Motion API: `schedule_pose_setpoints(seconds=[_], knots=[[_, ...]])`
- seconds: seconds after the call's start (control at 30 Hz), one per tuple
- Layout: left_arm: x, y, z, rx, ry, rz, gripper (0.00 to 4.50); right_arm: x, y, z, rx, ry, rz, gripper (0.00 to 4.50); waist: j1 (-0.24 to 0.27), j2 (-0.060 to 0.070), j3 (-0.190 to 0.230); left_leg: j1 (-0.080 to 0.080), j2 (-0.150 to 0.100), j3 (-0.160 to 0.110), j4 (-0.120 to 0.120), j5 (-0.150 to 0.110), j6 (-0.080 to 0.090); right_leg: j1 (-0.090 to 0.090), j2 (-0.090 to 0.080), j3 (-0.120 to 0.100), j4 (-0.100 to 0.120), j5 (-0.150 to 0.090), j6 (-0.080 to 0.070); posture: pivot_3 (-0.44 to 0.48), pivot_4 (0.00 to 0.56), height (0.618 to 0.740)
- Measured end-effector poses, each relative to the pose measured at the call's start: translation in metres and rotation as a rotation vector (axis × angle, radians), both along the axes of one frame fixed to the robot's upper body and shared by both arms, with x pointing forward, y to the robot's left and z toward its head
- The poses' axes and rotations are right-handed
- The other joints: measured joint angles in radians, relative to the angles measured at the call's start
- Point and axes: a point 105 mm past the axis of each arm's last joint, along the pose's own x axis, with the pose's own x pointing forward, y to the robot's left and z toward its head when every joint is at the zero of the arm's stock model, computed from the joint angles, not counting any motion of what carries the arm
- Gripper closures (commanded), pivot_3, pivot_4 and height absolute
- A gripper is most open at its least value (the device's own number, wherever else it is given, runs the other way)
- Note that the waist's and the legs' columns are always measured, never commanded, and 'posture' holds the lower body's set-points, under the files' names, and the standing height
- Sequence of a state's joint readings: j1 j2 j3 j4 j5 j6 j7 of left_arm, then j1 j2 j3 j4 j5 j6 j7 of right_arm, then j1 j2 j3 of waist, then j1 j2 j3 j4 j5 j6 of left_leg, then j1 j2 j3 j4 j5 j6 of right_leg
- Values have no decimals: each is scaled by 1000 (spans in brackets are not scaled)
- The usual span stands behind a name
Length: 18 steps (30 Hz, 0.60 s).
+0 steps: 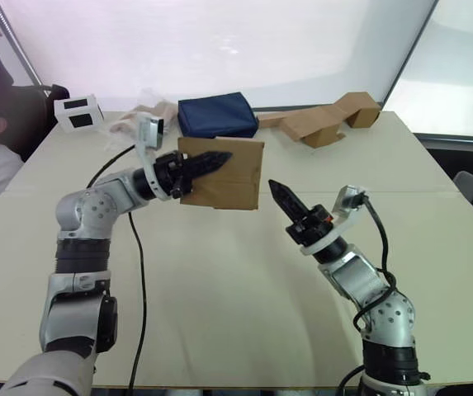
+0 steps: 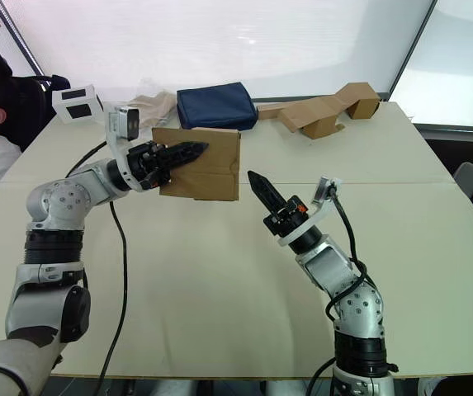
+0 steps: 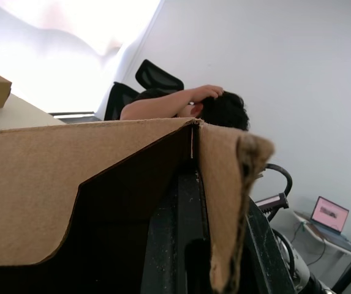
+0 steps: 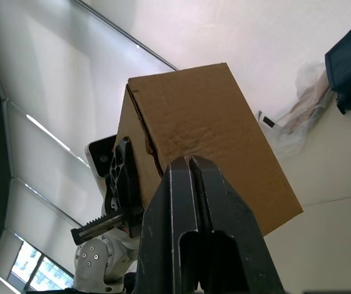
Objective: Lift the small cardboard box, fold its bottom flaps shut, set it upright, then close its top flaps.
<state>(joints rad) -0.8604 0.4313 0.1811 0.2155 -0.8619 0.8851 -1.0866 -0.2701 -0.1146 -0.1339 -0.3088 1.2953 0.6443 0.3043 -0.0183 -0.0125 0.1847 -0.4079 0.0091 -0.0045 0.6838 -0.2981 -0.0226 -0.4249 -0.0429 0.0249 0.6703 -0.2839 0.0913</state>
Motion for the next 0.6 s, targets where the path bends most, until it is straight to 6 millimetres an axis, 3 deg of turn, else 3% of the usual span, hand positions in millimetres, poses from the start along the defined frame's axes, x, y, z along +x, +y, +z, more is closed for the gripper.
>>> schedule_pose_setpoints(seconds=[0.13,0.4,0.5,0.6], knots=[[0,0,0,0,0,0,4500,-1,14,-4,-60,-14,27,4492,0,0,0,0,0,0,0,0,0,0,0,0,0,0,0,0,150,740],[0,2,-1,25,-2,12,4500,-1,16,-6,-110,-29,10,4492,1,0,0,0,0,0,0,0,0,0,0,0,0,0,0,0,150,740],[-2,-3,-4,108,-18,23,4500,-7,3,-9,-212,-42,-18,4492,6,0,0,0,-1,0,0,0,0,0,-1,0,0,0,0,0,150,740],[-6,-4,-7,274,-30,8,4500,-11,-25,-17,-409,-51,-74,4492,6,0,0,0,-2,0,0,0,0,0,-1,0,-1,0,0,0,150,740]])
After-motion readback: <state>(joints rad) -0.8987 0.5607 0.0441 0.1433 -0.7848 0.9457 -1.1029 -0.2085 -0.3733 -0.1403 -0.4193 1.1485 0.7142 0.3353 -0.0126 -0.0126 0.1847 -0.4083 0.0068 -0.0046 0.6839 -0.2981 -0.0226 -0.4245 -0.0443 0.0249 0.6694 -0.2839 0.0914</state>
